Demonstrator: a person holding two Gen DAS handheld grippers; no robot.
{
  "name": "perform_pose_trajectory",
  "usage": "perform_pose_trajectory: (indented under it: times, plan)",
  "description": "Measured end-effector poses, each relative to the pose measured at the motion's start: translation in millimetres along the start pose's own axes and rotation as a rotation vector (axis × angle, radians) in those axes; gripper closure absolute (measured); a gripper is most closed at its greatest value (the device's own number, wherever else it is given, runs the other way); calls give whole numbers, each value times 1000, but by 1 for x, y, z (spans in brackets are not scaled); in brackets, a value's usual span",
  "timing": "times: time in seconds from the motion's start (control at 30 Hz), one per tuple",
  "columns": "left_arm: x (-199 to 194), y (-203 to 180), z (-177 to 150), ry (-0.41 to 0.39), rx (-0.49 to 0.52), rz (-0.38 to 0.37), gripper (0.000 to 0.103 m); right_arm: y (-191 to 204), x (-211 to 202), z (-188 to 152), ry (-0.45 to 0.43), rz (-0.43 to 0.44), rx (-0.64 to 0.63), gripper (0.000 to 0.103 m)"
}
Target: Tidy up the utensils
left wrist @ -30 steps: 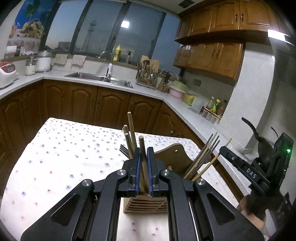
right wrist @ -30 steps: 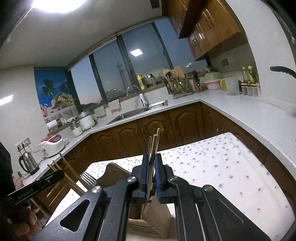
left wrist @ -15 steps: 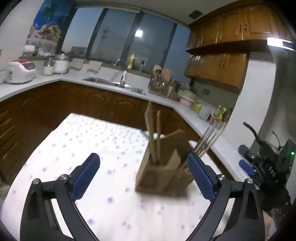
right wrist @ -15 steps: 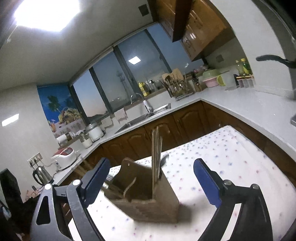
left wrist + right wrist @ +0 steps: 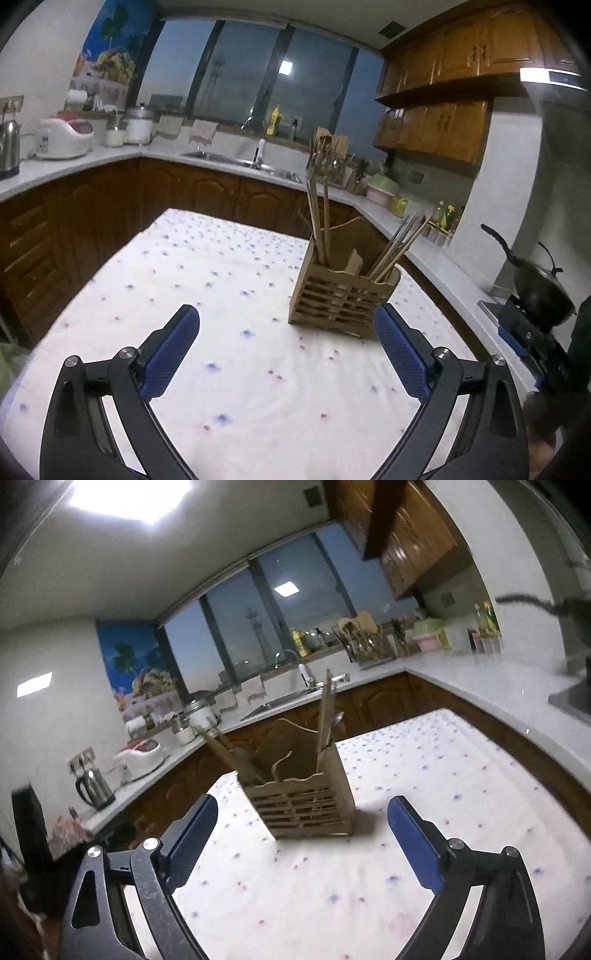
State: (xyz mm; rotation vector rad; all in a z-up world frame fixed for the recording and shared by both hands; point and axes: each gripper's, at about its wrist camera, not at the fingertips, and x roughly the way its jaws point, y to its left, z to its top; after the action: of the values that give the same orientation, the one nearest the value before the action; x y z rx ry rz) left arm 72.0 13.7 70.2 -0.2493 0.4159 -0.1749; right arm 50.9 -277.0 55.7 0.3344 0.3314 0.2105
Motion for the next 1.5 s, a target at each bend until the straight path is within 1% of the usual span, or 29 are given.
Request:
perform_pose_trajectory:
  times: [0.07, 0.17, 0.23, 0.3, 0.33, 0.4, 0.47, 0.53, 0.63, 0.77, 0.93, 1.27, 1.5]
  plan:
    - [-11, 0, 0, -21, 19, 8, 0, 11, -14, 0, -15, 7, -40, 8]
    - [-30, -2, -13, -63, 66, 37, 0, 25, -36, -5, -60, -7, -92, 5]
    - [-41, -2, -32, -105, 101, 89, 0, 31, -52, -15, -106, -41, -110, 1]
    - [-48, -2, -52, -123, 113, 135, 0, 36, -66, -34, -149, -70, -146, 1]
    - [-50, -1, -60, -122, 115, 139, 0, 38, -70, -44, -161, -93, -168, 1]
    - [-50, -2, -75, -116, 127, 139, 0, 40, -75, -63, -165, -130, -204, 1]
    - [-50, -4, -85, -114, 150, 154, 0, 39, -78, -78, -161, -141, -221, 1]
    - [-48, -8, -93, -111, 178, 171, 0, 37, -77, -86, -139, -145, -221, 1]
    - [-49, -10, -99, -112, 199, 179, 0, 34, -78, -91, -121, -143, -210, 1]
    - [-51, -13, -103, -123, 211, 190, 0, 34, -81, -95, -140, -150, -233, 1]
    - [-53, -16, -107, -126, 221, 199, 0, 31, -79, -100, -129, -150, -234, 1]
    - [-53, -21, -115, -132, 239, 211, 0, 26, -82, -107, -138, -143, -227, 1]
    - [-53, -22, -118, -128, 222, 214, 0, 24, -82, -109, -135, -144, -230, 1]
